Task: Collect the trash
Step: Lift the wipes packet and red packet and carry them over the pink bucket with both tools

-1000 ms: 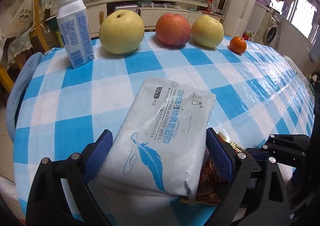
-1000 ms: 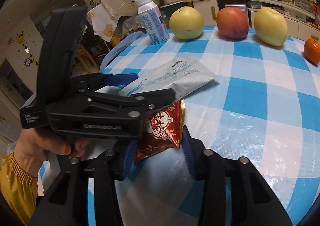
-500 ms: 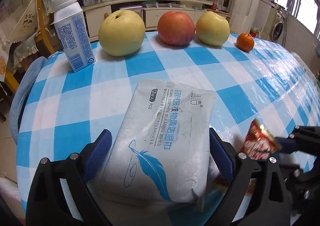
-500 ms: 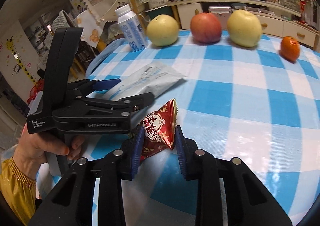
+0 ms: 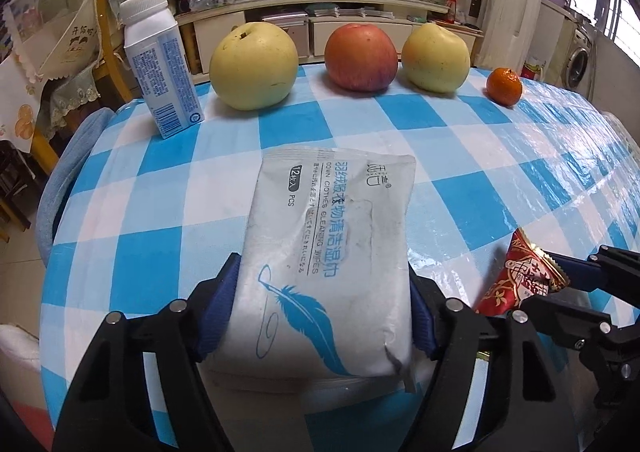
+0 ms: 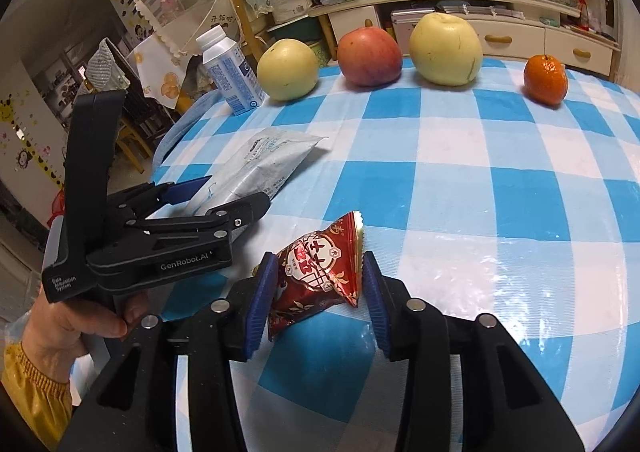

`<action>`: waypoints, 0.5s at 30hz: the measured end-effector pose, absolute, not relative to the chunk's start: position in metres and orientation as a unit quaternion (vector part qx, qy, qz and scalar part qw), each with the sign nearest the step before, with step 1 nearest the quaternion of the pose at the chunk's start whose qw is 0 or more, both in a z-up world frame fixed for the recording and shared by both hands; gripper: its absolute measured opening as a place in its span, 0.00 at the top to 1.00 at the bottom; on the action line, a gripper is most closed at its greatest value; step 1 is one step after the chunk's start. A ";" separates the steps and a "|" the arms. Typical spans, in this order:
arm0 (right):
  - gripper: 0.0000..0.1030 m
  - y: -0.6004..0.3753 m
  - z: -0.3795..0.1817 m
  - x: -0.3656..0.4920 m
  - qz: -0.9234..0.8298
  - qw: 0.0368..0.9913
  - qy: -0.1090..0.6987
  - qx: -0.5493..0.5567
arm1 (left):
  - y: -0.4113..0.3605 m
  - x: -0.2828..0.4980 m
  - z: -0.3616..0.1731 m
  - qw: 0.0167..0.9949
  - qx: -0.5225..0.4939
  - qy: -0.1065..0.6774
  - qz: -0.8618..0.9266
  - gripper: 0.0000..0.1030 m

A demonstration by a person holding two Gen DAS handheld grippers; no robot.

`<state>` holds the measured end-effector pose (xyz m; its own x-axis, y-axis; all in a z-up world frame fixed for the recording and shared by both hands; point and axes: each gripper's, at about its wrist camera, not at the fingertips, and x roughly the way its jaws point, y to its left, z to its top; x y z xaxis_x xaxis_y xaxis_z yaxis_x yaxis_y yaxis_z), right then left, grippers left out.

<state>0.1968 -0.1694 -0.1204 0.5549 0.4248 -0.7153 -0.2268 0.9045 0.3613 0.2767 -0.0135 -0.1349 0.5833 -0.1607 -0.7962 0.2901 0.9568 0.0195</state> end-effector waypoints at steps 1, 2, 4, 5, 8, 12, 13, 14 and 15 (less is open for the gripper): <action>0.55 -0.170 -0.122 0.198 0.189 0.872 0.435 0.121 | -0.013 0.275 -0.135 0.887 0.073 0.438 -0.125 0.30; 0.55 -0.171 -0.123 0.199 0.190 0.870 0.436 0.128 | -0.014 0.273 -0.134 0.888 0.072 0.437 -0.121 0.31; 0.55 -0.173 -0.126 0.200 0.188 0.868 0.440 0.137 | -0.015 0.270 -0.134 0.890 0.071 0.435 -0.117 0.32; 0.55 -0.174 -0.126 0.200 0.188 0.867 0.440 0.139 | -0.015 0.268 -0.134 0.890 0.070 0.435 -0.116 0.32; 0.56 -0.173 -0.126 0.199 0.188 0.869 0.438 0.134 | -0.015 0.262 -0.133 0.893 0.068 0.432 -0.110 0.33; 0.63 -0.167 -0.123 0.196 0.186 0.875 0.434 0.109 | -0.013 0.253 -0.130 0.897 0.065 0.426 -0.101 0.33; 0.65 -0.166 -0.121 0.194 0.184 0.878 0.430 0.098 | -0.011 0.251 -0.129 0.898 0.063 0.424 -0.100 0.33; 0.66 -0.165 -0.120 0.193 0.183 0.880 0.428 0.093 | -0.010 0.248 -0.128 0.900 0.061 0.421 -0.097 0.33; 0.68 -0.165 -0.119 0.193 0.183 0.881 0.427 0.090 | -0.008 0.245 -0.126 0.902 0.058 0.418 -0.094 0.33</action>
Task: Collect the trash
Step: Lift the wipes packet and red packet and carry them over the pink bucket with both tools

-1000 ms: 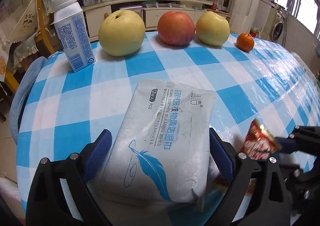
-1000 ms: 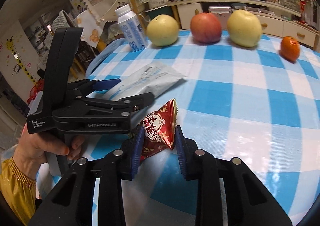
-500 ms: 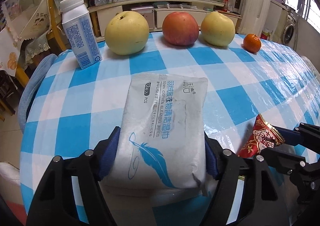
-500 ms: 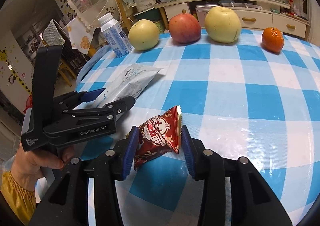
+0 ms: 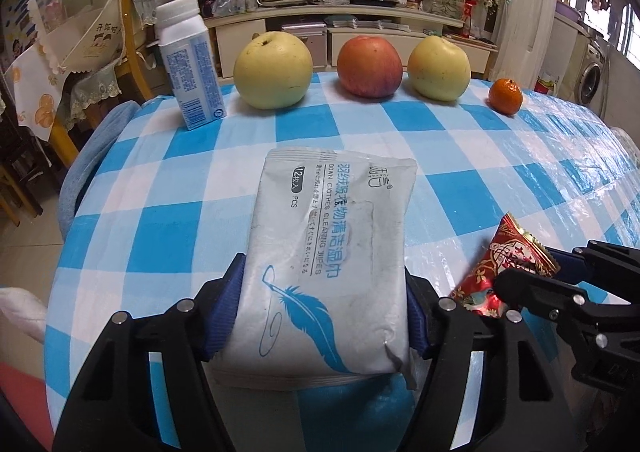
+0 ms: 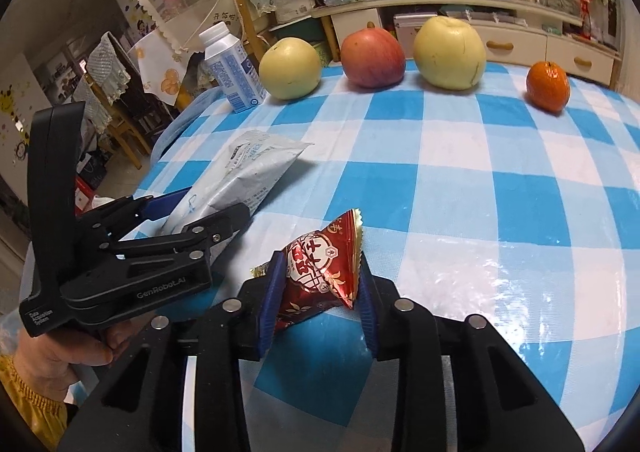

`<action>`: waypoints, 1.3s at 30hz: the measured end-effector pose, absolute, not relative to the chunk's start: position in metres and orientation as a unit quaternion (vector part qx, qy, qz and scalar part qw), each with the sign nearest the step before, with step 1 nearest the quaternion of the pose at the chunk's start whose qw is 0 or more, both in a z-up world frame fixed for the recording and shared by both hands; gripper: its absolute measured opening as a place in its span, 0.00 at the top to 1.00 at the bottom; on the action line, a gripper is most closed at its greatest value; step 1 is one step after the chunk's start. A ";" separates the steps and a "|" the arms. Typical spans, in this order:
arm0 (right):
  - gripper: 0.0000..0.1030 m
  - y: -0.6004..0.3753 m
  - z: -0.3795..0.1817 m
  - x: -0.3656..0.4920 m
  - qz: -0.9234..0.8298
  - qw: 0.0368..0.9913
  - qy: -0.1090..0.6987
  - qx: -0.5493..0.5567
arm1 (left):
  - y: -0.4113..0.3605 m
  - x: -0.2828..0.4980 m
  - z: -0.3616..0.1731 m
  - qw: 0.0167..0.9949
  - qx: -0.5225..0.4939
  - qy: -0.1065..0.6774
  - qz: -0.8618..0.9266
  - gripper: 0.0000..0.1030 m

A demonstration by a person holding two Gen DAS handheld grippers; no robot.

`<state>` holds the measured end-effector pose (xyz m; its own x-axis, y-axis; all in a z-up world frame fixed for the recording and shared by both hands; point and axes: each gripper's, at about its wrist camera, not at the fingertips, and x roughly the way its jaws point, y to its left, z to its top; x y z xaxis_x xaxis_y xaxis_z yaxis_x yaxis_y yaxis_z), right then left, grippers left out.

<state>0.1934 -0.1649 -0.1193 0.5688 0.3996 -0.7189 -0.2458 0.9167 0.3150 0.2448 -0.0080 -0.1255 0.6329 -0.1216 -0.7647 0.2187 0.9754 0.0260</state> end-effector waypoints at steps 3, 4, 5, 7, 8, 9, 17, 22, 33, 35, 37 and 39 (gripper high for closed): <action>0.72 -0.166 -0.117 0.191 0.182 0.884 0.423 0.083 | -0.003 0.237 -0.120 0.906 0.052 0.410 -0.088 0.33; 0.74 -0.166 -0.116 0.190 0.183 0.885 0.421 0.081 | -0.001 0.234 -0.117 0.909 0.050 0.405 -0.085 0.33; 0.75 -0.166 -0.115 0.190 0.184 0.885 0.420 0.080 | 0.001 0.231 -0.115 0.911 0.050 0.402 -0.082 0.33; 0.78 -0.166 -0.111 0.187 0.185 0.889 0.413 0.075 | 0.004 0.225 -0.110 0.914 0.049 0.395 -0.077 0.33; 0.78 -0.166 -0.110 0.185 0.186 0.890 0.411 0.073 | 0.005 0.221 -0.107 0.916 0.050 0.391 -0.074 0.33; 0.78 -0.166 -0.108 0.183 0.187 0.890 0.409 0.071 | 0.006 0.217 -0.105 0.918 0.052 0.387 -0.071 0.33; 0.80 -0.158 -0.096 0.162 0.187 0.903 0.385 0.041 | 0.014 0.179 -0.091 0.928 0.060 0.364 -0.049 0.33; 0.80 -0.160 -0.090 0.147 0.185 0.907 0.375 0.044 | 0.018 0.156 -0.081 0.934 0.071 0.348 -0.033 0.33; 0.80 -0.167 -0.076 0.117 0.174 0.916 0.358 0.052 | 0.042 0.111 -0.065 0.945 0.067 0.321 0.003 0.33; 0.80 -0.166 -0.073 0.111 0.172 0.918 0.354 0.051 | 0.047 0.105 -0.062 0.946 0.066 0.317 0.011 0.33; 0.80 -0.165 -0.071 0.104 0.173 0.918 0.352 0.051 | 0.052 0.097 -0.058 0.948 0.066 0.311 0.019 0.33; 0.80 -0.163 -0.069 0.097 0.175 0.919 0.350 0.051 | 0.059 0.090 -0.054 0.950 0.062 0.306 0.026 0.33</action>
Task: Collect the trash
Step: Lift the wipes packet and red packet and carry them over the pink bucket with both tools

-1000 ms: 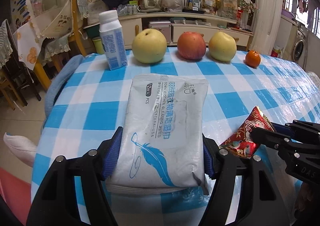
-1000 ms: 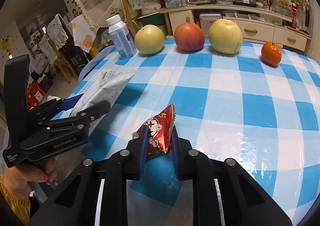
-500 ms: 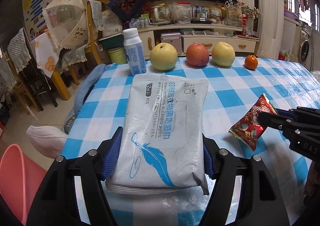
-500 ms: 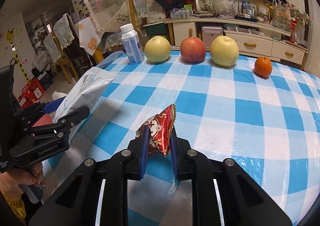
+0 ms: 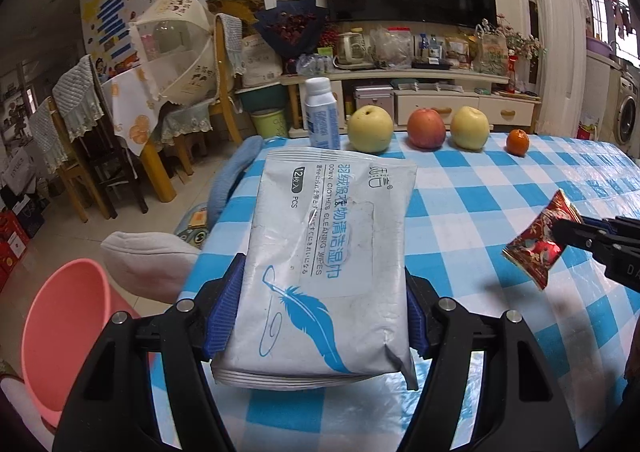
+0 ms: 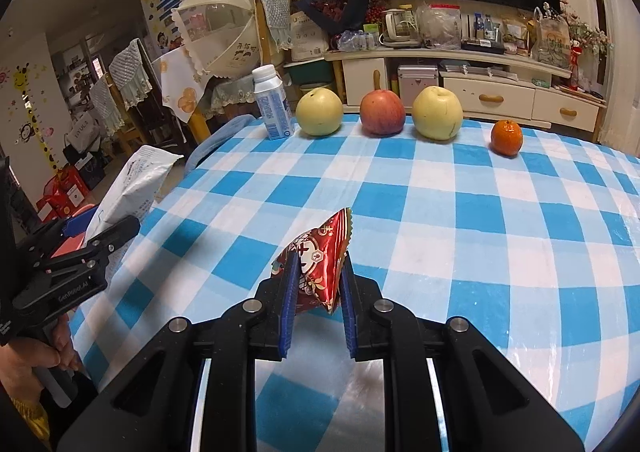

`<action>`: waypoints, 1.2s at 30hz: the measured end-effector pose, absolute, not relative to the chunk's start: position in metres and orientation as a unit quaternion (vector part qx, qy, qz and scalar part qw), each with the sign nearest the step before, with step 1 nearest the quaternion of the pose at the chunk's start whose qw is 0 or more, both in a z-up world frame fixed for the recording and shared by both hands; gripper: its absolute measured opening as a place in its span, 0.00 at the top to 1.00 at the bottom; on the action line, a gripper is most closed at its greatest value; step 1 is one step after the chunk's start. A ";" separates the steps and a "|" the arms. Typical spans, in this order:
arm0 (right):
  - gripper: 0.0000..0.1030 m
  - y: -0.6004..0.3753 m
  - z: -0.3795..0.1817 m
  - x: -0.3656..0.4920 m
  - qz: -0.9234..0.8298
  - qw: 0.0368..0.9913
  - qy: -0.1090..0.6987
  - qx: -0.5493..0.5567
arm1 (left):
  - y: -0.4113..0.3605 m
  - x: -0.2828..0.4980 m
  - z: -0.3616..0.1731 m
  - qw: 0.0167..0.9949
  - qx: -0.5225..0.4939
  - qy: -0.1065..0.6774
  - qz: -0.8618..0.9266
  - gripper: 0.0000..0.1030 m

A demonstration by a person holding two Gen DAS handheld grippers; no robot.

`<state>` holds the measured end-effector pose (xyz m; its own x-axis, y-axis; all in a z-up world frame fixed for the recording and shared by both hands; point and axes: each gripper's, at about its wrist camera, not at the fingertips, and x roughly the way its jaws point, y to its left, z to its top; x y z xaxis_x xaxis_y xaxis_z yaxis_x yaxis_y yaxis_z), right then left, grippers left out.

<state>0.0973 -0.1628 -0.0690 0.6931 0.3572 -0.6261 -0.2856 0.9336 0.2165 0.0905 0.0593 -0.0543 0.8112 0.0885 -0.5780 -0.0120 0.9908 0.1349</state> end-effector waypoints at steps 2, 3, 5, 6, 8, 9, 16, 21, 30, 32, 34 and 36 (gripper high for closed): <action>0.80 -0.158 -0.067 0.088 0.178 0.919 0.349 0.050 | 0.066 0.084 -0.050 0.951 0.057 0.300 0.035 0.33; 0.80 -0.156 -0.066 0.084 0.179 0.919 0.348 0.049 | 0.070 0.081 -0.048 0.952 0.054 0.297 0.039 0.33; 0.80 -0.151 -0.064 0.074 0.183 0.919 0.347 0.046 | 0.078 0.074 -0.044 0.954 0.047 0.292 0.046 0.33; 0.80 -0.148 -0.063 0.070 0.185 0.918 0.347 0.045 | 0.083 0.070 -0.042 0.955 0.042 0.288 0.050 0.33; 0.80 -0.141 -0.062 0.061 0.190 0.917 0.348 0.041 | 0.088 0.065 -0.038 0.957 0.039 0.281 0.056 0.33; 0.80 -0.137 -0.061 0.057 0.192 0.917 0.348 0.038 | 0.091 0.062 -0.035 0.958 0.038 0.277 0.059 0.33; 0.80 -0.114 -0.055 0.034 0.196 0.919 0.341 0.026 | 0.120 0.048 -0.021 0.964 0.012 0.252 0.080 0.33; 0.80 -0.093 -0.045 0.024 0.202 0.920 0.334 0.017 | 0.145 0.039 -0.013 0.966 -0.008 0.237 0.102 0.33; 0.80 -0.046 -0.019 0.018 0.236 0.918 0.318 0.011 | 0.195 0.028 -0.007 0.960 -0.041 0.230 0.156 0.33; 0.80 -0.033 -0.013 0.018 0.248 0.916 0.316 0.011 | 0.205 0.027 -0.007 0.957 -0.050 0.230 0.168 0.33; 0.80 -0.018 -0.007 0.019 0.261 0.912 0.316 0.010 | 0.217 0.025 -0.006 0.954 -0.053 0.229 0.184 0.33; 0.80 -0.001 -0.002 0.019 0.275 0.909 0.314 0.006 | 0.228 0.024 -0.005 0.951 -0.056 0.229 0.198 0.33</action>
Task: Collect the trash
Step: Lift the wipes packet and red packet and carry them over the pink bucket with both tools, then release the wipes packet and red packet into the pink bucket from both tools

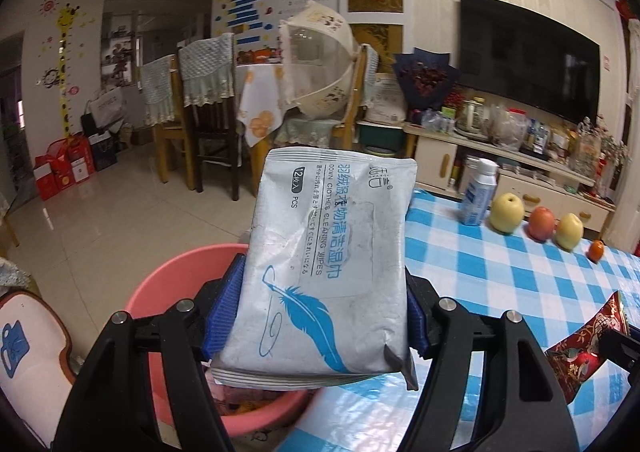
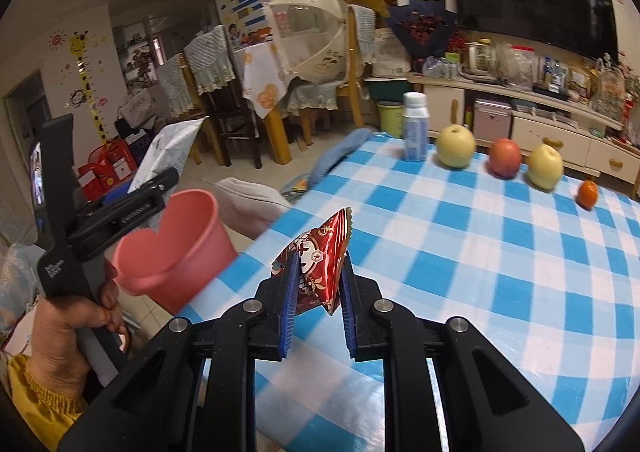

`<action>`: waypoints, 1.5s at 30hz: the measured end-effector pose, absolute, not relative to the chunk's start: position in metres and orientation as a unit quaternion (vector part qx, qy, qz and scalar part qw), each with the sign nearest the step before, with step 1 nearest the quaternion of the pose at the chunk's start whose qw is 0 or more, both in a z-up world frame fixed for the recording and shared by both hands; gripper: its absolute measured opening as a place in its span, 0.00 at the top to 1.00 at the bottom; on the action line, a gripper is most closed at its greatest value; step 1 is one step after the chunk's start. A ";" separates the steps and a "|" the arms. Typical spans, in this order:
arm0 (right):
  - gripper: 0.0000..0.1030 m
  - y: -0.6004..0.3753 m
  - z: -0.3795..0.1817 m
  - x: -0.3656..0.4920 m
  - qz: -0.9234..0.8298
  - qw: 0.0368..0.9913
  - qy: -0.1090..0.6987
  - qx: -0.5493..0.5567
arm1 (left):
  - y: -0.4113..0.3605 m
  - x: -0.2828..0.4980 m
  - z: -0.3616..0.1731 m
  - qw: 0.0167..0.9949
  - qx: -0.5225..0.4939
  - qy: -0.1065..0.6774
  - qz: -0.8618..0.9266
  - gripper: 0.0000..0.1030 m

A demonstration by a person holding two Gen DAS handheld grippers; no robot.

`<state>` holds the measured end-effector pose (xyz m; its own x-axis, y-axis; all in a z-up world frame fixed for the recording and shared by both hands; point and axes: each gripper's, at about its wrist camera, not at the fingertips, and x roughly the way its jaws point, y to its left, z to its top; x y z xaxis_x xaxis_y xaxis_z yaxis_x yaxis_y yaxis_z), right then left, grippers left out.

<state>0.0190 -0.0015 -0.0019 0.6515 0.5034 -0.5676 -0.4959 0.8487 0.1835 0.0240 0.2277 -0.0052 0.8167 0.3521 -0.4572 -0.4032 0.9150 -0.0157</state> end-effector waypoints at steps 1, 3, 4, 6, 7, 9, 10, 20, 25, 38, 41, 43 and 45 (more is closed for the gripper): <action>0.80 0.010 0.001 0.020 0.284 0.907 0.312 0.001 | 0.235 0.023 -0.005 0.949 -0.061 0.229 0.206 0.33; 0.80 0.028 0.006 0.020 0.296 0.904 0.309 -0.006 | 0.246 0.022 -0.005 0.946 -0.073 0.231 0.215 0.33; 0.80 0.039 0.008 0.021 0.304 0.902 0.307 -0.010 | 0.252 0.021 -0.006 0.945 -0.077 0.232 0.218 0.33; 0.80 0.059 0.012 0.022 0.318 0.898 0.305 -0.018 | 0.261 0.021 -0.006 0.942 -0.084 0.234 0.228 0.33; 0.80 0.071 0.013 0.023 0.325 0.895 0.303 -0.023 | 0.266 0.020 -0.006 0.940 -0.088 0.234 0.233 0.33; 0.80 0.091 0.016 0.025 0.339 0.891 0.300 -0.031 | 0.277 0.018 -0.007 0.937 -0.098 0.234 0.240 0.33; 0.80 0.098 0.016 0.027 0.344 0.889 0.300 -0.034 | 0.281 0.017 -0.007 0.936 -0.101 0.234 0.244 0.33; 0.80 0.175 0.013 0.045 0.389 0.869 0.299 -0.060 | 0.327 0.007 -0.014 0.917 -0.141 0.245 0.282 0.33; 0.80 0.204 0.002 0.051 0.402 0.858 0.310 -0.072 | 0.346 0.006 -0.020 0.907 -0.152 0.257 0.298 0.33; 0.73 0.238 -0.037 0.072 0.414 0.835 0.356 -0.064 | 0.361 0.013 -0.036 0.891 -0.152 0.297 0.309 0.28; 0.48 0.226 -0.038 0.076 0.405 0.840 0.359 -0.037 | 0.357 0.015 -0.035 0.890 -0.142 0.300 0.312 0.23; 0.43 0.216 -0.037 0.076 0.400 0.845 0.355 -0.024 | 0.353 0.017 -0.035 0.891 -0.135 0.299 0.313 0.19; 0.37 0.205 -0.035 0.075 0.387 0.852 0.351 -0.019 | 0.347 0.019 -0.033 0.893 -0.127 0.299 0.310 0.16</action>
<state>0.0747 0.2054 -0.0348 0.4536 0.6465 -0.6134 -0.6730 0.6997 0.2398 0.0191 0.3474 -0.0331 0.6289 0.4778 -0.6133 -0.6299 0.7756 -0.0417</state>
